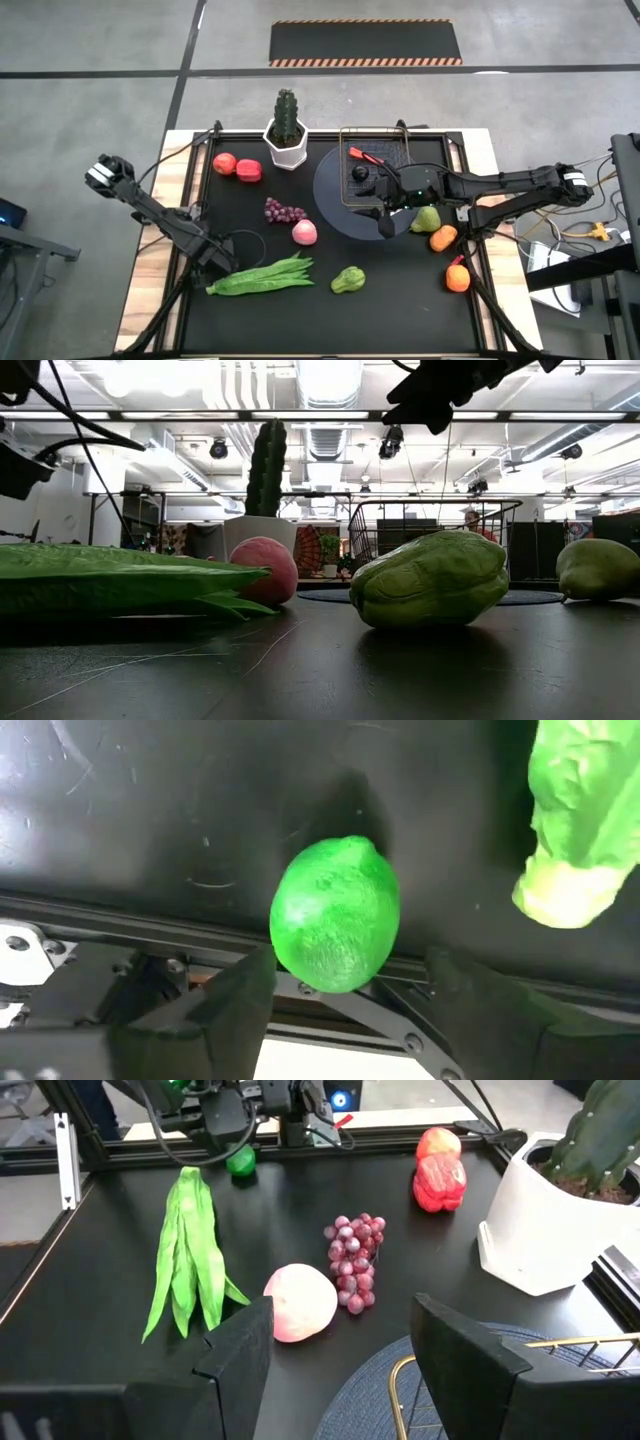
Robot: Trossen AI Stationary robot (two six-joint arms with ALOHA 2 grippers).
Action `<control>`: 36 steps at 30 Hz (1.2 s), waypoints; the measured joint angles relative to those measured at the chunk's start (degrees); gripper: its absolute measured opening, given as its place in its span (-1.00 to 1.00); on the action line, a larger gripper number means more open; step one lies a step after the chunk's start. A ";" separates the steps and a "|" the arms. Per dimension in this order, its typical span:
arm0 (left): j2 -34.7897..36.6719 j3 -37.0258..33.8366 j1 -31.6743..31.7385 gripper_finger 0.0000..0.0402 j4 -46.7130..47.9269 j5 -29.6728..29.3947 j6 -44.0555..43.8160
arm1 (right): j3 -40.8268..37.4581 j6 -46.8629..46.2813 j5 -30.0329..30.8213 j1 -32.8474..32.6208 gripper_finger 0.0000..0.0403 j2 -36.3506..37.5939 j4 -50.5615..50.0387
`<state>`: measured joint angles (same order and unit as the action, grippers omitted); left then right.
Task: Build produce basket
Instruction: Put the green lime into the gold wire basket
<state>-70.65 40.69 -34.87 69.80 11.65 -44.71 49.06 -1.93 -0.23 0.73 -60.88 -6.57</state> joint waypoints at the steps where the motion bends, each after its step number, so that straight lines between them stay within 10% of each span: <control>1: -0.31 -0.08 -0.02 0.26 -0.24 0.01 0.00 | 0.00 0.00 0.00 0.00 0.09 0.00 -0.02; 19: -12.16 -0.82 0.00 0.29 -1.51 -0.15 0.09 | 0.00 0.42 0.01 -0.04 0.09 0.00 -0.55; 36: -10.44 1.47 0.00 -0.18 -1.09 -3.32 2.94 | 0.00 2.02 0.03 -0.04 0.09 0.00 -0.49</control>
<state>-81.09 42.17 -34.87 68.71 8.33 -41.77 49.06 0.09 -0.20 0.69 -60.88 -7.05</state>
